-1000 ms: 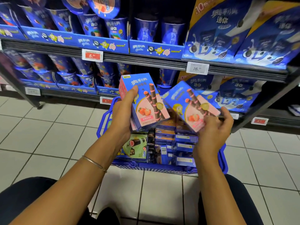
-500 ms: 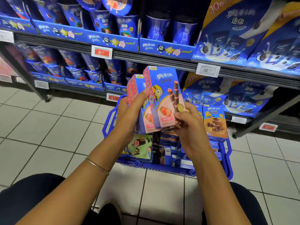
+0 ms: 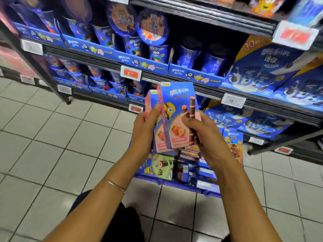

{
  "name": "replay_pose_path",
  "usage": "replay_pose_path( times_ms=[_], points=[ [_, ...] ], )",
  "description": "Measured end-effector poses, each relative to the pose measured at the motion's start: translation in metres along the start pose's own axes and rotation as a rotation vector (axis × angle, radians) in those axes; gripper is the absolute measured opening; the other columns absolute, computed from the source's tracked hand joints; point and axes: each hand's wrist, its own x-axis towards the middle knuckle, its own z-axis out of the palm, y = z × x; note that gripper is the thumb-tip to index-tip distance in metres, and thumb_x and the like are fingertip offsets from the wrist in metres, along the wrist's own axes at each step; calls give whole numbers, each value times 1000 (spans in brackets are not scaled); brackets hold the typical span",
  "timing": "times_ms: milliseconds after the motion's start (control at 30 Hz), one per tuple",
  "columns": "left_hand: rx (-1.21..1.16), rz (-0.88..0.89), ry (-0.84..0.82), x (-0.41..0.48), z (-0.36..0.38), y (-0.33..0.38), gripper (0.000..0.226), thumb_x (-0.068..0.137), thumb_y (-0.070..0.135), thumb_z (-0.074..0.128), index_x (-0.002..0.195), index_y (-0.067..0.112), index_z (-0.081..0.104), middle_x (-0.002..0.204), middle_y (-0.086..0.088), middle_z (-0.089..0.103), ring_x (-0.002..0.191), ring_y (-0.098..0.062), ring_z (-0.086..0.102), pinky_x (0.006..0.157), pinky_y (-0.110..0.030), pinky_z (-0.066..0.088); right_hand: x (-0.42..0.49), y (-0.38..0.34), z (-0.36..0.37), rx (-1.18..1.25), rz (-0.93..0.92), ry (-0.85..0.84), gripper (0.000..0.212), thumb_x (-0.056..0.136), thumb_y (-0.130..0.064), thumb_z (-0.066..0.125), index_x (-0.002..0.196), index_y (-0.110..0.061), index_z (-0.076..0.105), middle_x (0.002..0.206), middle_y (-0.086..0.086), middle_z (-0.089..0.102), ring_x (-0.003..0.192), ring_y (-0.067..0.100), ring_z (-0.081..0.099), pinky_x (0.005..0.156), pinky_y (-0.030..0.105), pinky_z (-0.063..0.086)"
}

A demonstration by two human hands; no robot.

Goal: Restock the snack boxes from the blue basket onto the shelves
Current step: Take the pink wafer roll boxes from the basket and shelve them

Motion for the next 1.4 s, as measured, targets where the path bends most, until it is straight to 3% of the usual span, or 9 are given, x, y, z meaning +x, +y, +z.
replay_pose_path(
  times_ms=[133,333,467,633,833,967,1133,1267,1400],
  points=[
    [13,6,44,-34,-12,100,89,63,88,76,100,7,71,103,-16,66,93,-33,65,100,-71,48,-30,-96,31,23,19,-41,15,66,-36,75,80,-35,70,81,-6,71,73,14,71,58,26,52],
    [-69,13,137,-123,-18,288,83,72,68,74,118,0,73,113,-20,79,104,-38,77,93,-53,62,-111,-277,75,27,32,-125,22,70,-30,72,92,-30,68,87,-4,71,77,19,69,70,35,49],
    [-72,24,123,-186,-15,413,82,71,69,74,111,-2,74,112,-23,78,103,-45,76,88,-54,60,-166,-397,99,63,-14,-180,33,66,-30,73,98,-22,68,86,2,73,74,20,73,56,31,53],
    [-137,121,103,-227,-20,528,70,70,59,78,116,5,79,115,-20,79,110,-46,74,97,-59,58,-201,-505,132,84,-100,-228,35,66,-27,74,99,-18,68,89,9,71,77,27,68,71,39,51],
    [-212,291,43,-217,-42,623,60,71,56,79,112,13,83,121,-23,77,111,-44,74,106,-68,51,-201,-589,183,107,-253,-283,30,59,-31,78,88,-26,70,81,-1,73,66,17,69,54,24,50],
    [-220,369,12,-194,-82,672,70,66,65,85,113,14,83,121,-23,77,115,-49,71,105,-73,49,-186,-631,233,101,-308,-268,40,64,-26,76,100,-11,66,82,6,73,66,21,68,58,29,50],
    [-294,423,23,-164,-150,730,77,65,61,87,122,10,78,128,-26,73,123,-53,65,109,-76,43,-165,-685,309,97,-337,-312,40,53,-31,77,86,-16,61,68,4,58,48,17,53,52,28,37],
    [-279,467,65,-140,-191,773,56,71,60,76,111,20,84,122,-21,77,110,-47,73,102,-64,55,-141,-717,353,109,-439,-310,26,75,-20,75,88,-6,59,86,12,59,61,18,61,56,30,45],
    [-270,484,86,-115,-219,807,34,91,51,69,102,22,82,117,-19,79,100,-44,76,93,-61,57,-112,-753,375,97,-497,-290,8,92,-10,66,86,-13,63,78,4,73,65,17,69,57,27,52]
  ],
)
